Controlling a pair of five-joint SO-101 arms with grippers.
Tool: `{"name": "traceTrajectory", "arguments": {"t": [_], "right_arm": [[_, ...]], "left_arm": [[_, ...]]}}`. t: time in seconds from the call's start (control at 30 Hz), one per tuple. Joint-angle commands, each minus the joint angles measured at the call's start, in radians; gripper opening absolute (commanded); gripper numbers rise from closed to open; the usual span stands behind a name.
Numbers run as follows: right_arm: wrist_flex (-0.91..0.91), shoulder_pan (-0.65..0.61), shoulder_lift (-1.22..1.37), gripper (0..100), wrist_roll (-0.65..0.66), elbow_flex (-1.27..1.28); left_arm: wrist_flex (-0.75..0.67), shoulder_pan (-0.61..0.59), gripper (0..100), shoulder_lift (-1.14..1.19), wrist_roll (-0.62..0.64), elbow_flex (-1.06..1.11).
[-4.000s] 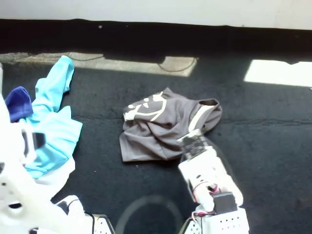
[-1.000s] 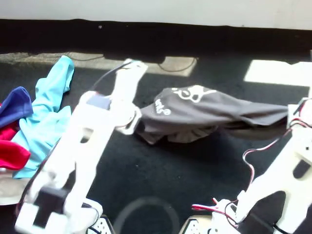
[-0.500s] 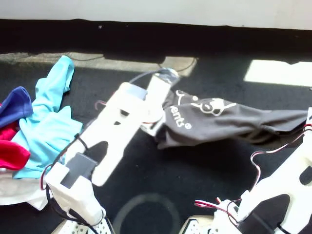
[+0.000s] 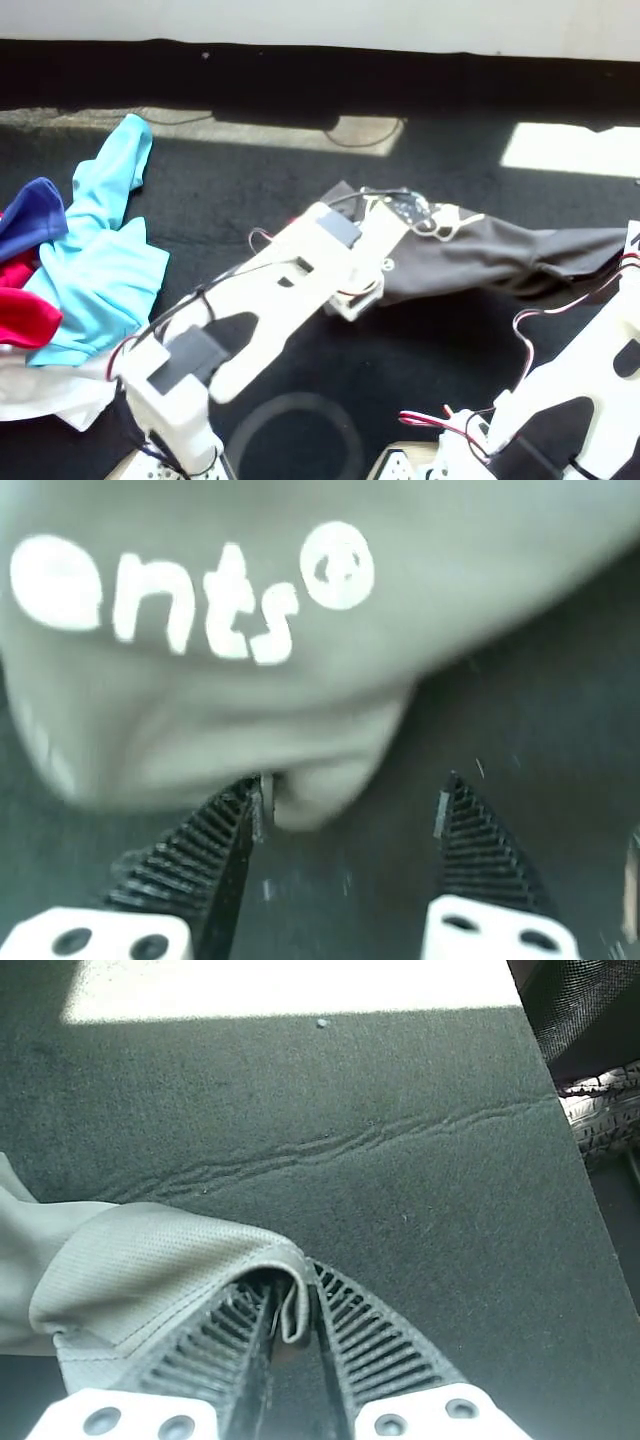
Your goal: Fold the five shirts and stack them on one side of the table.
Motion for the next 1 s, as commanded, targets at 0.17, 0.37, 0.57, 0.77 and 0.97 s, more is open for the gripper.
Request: {"name": "traceTrajectory", "arguments": {"t": [0.17,0.37,0.57,0.77,0.97], "right_arm": [[0.004,-0.013,-0.035,0.6,0.006,0.002],[0.025,-0.130,-0.031,0.6,-0.031,0.015],[-0.108,-0.205,-0.042,0.6,-0.210,-0.013],[-0.111,-0.206,-0.053,0.6,-0.293,-0.217],[-0.082,-0.223,-0.056,0.6,-0.295,-0.406]], "left_arm": [[-0.077,-0.173,23,0.186,0.003,-0.166],[0.169,-0.232,3,0.119,0.006,-0.427],[0.459,-0.286,1,-0.005,0.003,-0.711],[0.646,-0.389,1,-0.088,0.002,-0.937],[0.666,-0.453,1,-0.213,0.005,-0.981]]}}
